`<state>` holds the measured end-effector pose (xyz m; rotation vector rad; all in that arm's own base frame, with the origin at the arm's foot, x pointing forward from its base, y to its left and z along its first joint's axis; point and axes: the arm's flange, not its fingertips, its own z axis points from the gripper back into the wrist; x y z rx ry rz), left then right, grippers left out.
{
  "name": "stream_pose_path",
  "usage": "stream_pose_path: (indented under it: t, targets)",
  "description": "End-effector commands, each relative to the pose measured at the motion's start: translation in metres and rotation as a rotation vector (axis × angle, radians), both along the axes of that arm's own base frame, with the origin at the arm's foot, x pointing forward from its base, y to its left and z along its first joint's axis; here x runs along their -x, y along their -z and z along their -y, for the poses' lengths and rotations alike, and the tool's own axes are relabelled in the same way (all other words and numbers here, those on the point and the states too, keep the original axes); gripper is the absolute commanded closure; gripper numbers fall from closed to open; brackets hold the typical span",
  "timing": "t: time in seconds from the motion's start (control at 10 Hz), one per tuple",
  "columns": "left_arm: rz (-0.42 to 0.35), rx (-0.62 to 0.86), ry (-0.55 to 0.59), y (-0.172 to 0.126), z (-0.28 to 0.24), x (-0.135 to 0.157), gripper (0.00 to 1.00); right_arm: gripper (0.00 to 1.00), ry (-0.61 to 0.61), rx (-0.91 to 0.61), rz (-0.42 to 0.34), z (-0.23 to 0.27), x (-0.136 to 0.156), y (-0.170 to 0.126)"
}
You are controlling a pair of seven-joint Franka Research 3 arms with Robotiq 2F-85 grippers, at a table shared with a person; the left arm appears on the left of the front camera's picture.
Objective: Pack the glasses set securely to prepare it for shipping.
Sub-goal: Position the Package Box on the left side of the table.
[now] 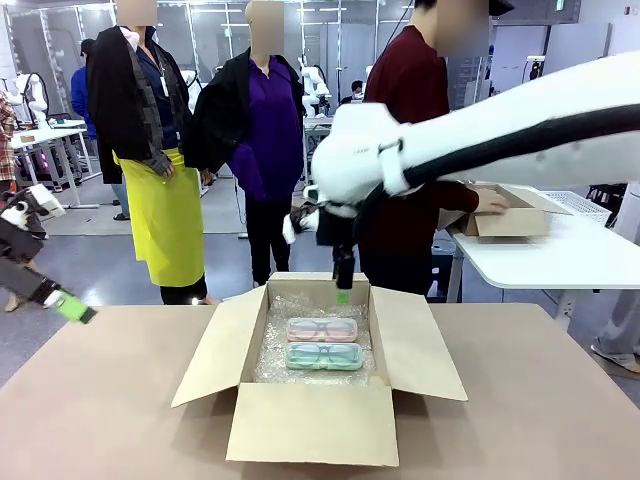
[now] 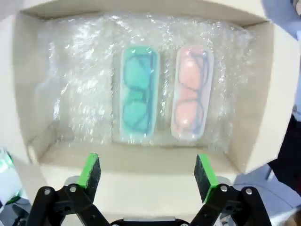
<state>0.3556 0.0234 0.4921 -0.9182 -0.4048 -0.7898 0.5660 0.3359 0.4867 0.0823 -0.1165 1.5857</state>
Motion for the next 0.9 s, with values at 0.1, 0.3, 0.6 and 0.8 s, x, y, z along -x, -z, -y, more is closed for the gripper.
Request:
stream_pose_path:
  t: [0.1,0.3,0.6,0.8]
  targets:
    - [-0.148,0.138,-0.136,0.022,0.0,-0.047,0.0,0.0,0.048,-0.175,0.044,0.106,0.068,-0.032]
    - [-0.228,0.179,-0.193,0.047,0.008,-0.069,0.0,0.0,0.118,-0.285,0.06,0.163,0.095,-0.038]
    - [-0.269,0.162,-0.215,0.081,0.025,-0.092,0.0,0.0,0.257,-0.449,0.097,0.242,0.142,-0.034]
    - [-0.265,0.19,-0.247,0.1,0.035,-0.106,0.0,0.0,0.382,-0.465,0.109,0.274,0.17,-0.031]
